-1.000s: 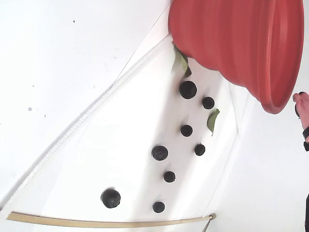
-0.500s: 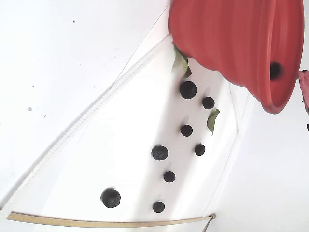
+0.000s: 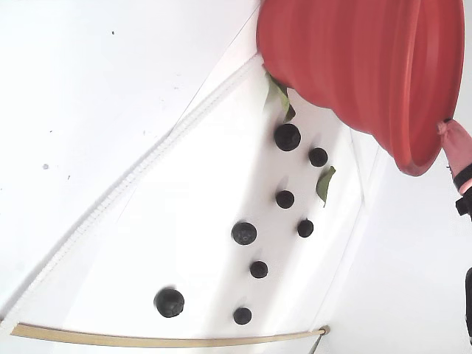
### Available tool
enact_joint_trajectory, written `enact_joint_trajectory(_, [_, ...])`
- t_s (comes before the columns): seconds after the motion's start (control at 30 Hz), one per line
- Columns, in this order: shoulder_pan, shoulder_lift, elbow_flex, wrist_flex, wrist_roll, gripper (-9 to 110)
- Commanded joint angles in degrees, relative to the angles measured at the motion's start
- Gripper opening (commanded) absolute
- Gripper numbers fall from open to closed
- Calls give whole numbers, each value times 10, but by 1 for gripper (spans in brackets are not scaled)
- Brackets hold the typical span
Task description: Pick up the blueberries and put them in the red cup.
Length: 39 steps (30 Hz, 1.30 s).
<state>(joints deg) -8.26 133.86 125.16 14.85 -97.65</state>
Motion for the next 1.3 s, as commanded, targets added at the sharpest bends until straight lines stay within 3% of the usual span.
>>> enact_joint_trajectory(0.0, [10,73,-60,4,1,17])
enact_joint_trajectory(1.27, [141,134,25,88,40,16])
